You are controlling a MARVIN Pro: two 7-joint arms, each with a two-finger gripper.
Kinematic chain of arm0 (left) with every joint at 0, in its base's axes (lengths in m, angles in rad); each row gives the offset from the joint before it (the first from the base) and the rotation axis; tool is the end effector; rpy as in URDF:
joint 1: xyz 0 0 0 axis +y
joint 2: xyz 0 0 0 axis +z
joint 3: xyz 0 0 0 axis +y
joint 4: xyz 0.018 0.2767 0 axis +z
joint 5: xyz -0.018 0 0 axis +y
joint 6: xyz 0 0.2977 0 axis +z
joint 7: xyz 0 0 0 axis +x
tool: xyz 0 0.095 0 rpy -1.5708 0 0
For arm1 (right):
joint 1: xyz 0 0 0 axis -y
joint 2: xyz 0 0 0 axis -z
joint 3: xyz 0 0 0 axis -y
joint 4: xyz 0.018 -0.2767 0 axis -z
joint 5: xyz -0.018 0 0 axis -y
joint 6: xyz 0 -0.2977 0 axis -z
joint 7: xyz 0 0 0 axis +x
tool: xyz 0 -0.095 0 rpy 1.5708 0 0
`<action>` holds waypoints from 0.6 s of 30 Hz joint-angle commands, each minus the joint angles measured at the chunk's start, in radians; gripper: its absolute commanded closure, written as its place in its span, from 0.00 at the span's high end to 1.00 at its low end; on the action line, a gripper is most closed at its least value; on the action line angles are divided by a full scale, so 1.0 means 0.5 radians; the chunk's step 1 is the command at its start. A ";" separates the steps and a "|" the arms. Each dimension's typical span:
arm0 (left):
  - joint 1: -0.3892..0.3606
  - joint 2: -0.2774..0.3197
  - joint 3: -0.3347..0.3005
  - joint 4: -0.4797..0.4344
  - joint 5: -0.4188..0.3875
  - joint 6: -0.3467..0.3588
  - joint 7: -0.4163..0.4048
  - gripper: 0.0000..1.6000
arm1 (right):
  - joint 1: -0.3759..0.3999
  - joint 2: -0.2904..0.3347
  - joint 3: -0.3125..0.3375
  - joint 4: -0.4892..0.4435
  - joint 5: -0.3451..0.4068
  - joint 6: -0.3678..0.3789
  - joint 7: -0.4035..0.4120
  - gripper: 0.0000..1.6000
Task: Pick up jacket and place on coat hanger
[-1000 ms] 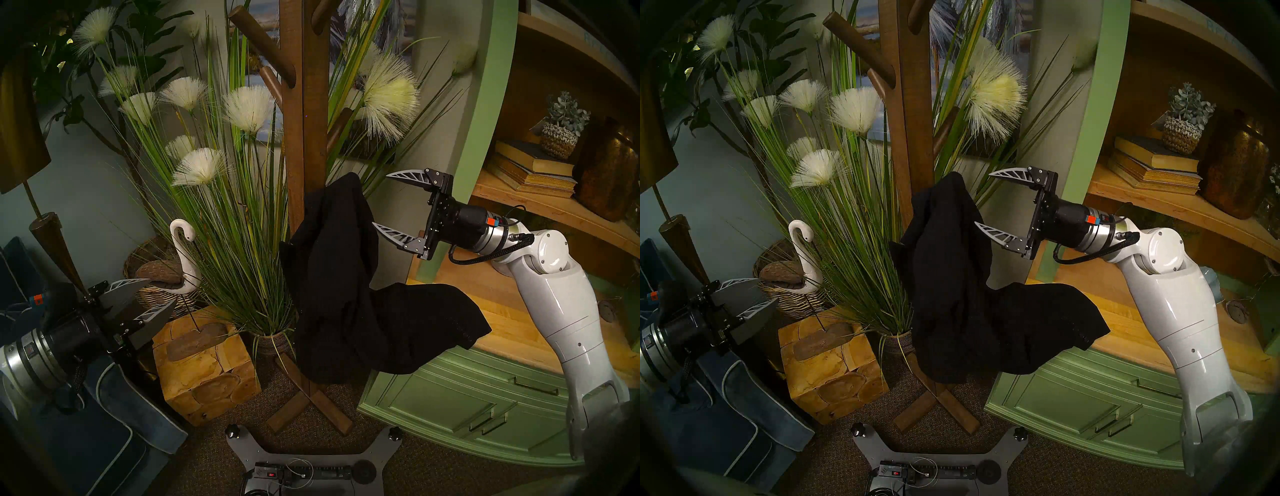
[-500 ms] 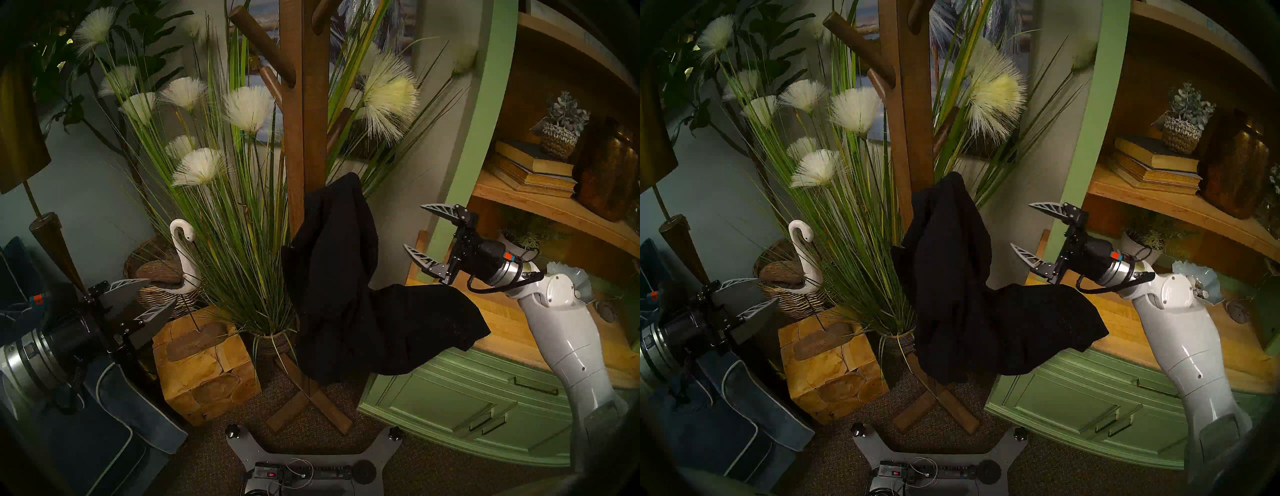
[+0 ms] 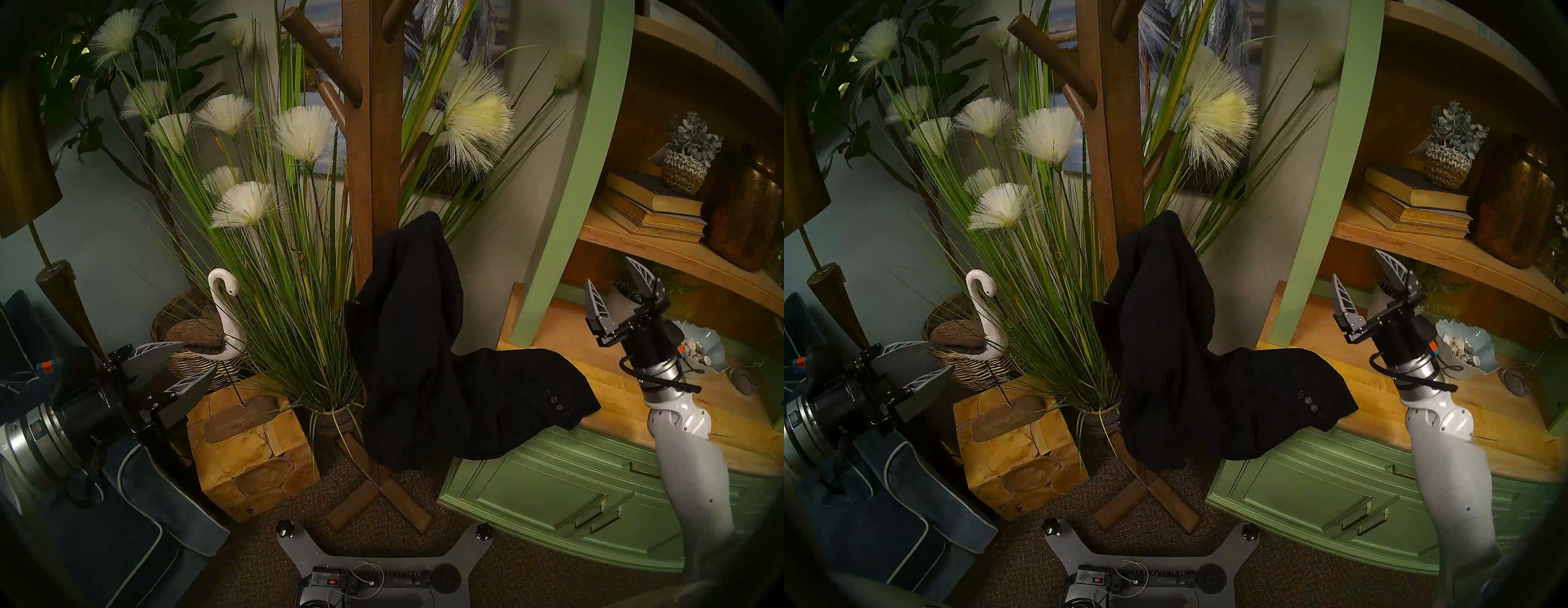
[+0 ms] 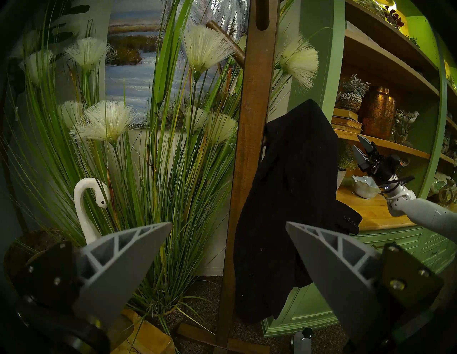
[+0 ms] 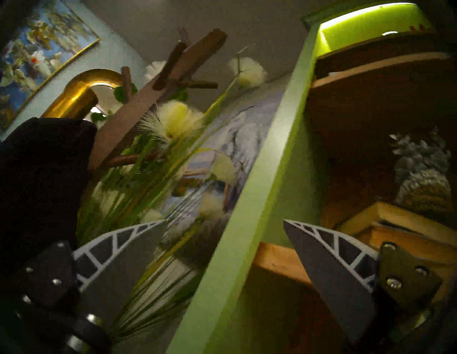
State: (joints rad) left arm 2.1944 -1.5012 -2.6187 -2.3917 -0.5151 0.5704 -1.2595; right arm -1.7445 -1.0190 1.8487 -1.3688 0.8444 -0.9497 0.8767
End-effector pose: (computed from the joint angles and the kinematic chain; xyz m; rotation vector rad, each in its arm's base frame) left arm 0.1408 0.1564 -0.1276 2.0344 -0.5014 1.7241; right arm 0.3098 -0.2187 -0.2462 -1.1857 -0.6434 -2.7554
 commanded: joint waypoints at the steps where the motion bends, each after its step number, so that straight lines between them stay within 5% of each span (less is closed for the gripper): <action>1: -0.006 0.004 0.004 -0.025 -0.017 -0.002 -0.016 1.00 | -0.218 -0.216 0.062 -0.073 0.121 -0.020 0.031 1.00; 18: -0.006 0.003 0.002 -0.029 -0.022 -0.001 -0.023 1.00 | -0.554 -0.696 0.280 -0.550 0.312 -0.020 0.135 1.00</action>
State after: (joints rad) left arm 2.1943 -1.5012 -2.6186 -2.3918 -0.5141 0.5704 -1.2595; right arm -1.9691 -1.2641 1.9420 -1.5245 0.9535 -0.9554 0.8736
